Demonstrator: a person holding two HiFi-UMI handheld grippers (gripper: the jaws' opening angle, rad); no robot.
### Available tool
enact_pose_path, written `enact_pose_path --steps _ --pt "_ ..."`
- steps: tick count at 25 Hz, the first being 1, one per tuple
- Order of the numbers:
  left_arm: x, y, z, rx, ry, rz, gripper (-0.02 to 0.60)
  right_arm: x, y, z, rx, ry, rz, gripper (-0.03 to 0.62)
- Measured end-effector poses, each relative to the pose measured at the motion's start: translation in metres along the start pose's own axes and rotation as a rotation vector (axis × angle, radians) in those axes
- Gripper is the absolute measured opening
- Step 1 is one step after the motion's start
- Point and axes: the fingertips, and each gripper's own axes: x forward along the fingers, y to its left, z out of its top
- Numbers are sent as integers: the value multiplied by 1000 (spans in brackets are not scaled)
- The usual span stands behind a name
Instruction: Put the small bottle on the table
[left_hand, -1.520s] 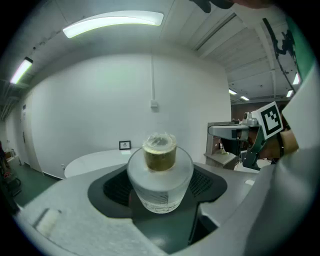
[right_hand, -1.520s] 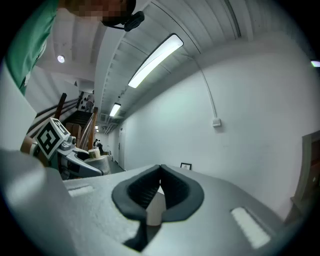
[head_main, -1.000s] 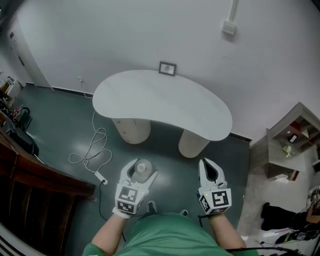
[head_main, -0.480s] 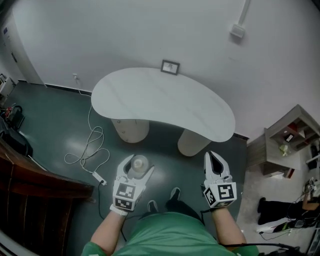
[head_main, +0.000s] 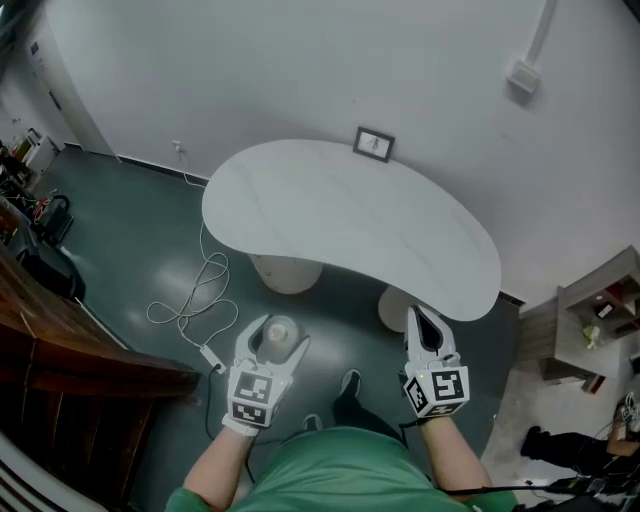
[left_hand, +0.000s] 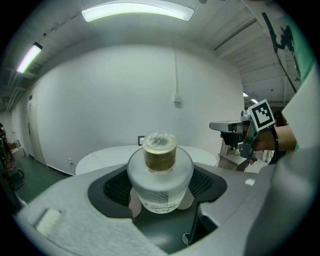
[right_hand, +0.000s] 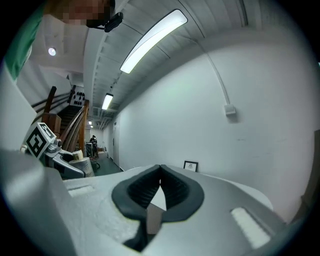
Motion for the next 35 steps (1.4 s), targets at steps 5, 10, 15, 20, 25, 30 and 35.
enact_pose_path --steps 5,10,15,20,25,30,35 --pt "43 20 23 -2 10 52 344 54 -31 8 5 -12 49 -2" --pt "77 29 37 -16 26 98 344 93 -61 9 26 -8 88 -2" --pt "104 32 51 -20 29 131 344 122 -83 8 38 -5 122 -2" --pt "122 34 61 -15 27 147 345 141 -94 6 43 0 145 -2" --pt "130 41 64 -15 40 162 345 156 -96 3 50 11 166 -2" --pt "146 54 60 -16 62 155 345 174 -97 -2 49 28 174 -2" --pt "177 79 63 -31 53 134 344 198 -103 -8 42 50 147 -2"
